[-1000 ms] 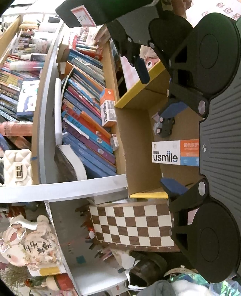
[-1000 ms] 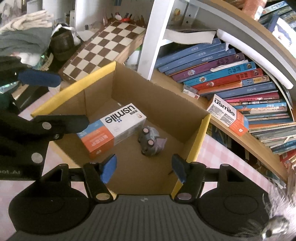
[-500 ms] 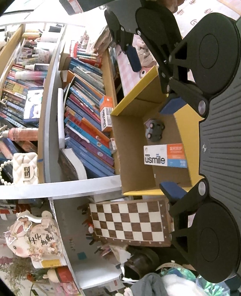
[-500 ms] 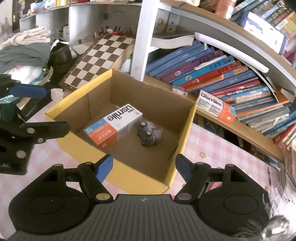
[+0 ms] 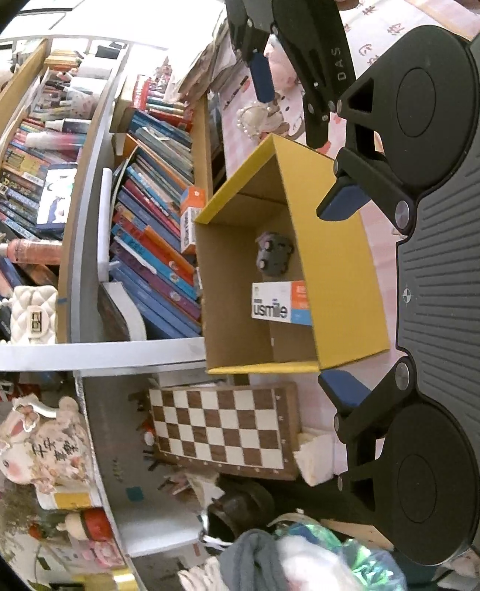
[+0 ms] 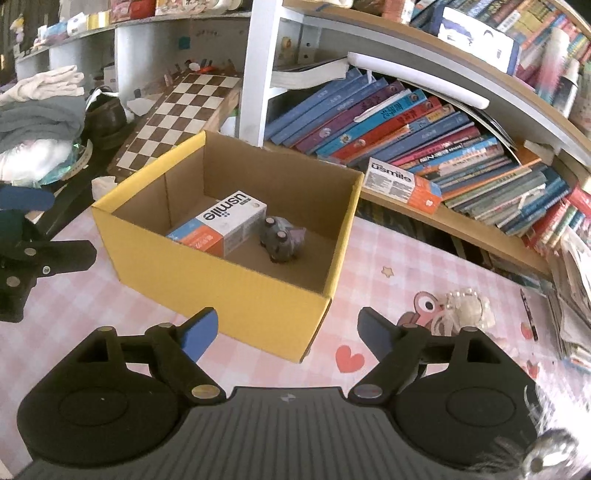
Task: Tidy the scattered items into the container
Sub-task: 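Lift both open tools out of the yellow box and back away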
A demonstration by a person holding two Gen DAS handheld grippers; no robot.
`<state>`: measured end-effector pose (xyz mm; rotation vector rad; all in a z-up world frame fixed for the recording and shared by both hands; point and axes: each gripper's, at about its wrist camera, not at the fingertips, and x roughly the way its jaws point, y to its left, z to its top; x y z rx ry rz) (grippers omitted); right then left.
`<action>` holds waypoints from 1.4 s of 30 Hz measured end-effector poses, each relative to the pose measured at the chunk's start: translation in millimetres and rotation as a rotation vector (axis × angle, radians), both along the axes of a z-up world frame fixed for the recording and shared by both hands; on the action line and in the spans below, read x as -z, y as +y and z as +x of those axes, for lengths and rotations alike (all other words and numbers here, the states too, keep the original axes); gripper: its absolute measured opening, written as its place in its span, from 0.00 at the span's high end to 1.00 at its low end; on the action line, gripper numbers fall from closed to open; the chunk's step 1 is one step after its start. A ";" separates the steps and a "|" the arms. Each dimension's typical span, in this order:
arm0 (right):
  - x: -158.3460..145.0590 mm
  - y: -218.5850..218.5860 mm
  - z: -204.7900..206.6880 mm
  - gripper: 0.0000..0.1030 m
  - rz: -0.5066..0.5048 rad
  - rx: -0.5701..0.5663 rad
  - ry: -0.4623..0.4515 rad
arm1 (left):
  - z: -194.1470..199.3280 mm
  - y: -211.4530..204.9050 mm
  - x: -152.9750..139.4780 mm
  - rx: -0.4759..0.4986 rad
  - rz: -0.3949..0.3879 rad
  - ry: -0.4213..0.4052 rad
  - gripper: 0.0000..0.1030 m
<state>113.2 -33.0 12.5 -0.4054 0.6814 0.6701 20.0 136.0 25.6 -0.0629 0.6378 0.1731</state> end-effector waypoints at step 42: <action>39.4 -66.2 -71.0 0.03 0.014 0.222 0.017 | -28.9 -52.0 34.6 0.048 -0.062 0.086 0.07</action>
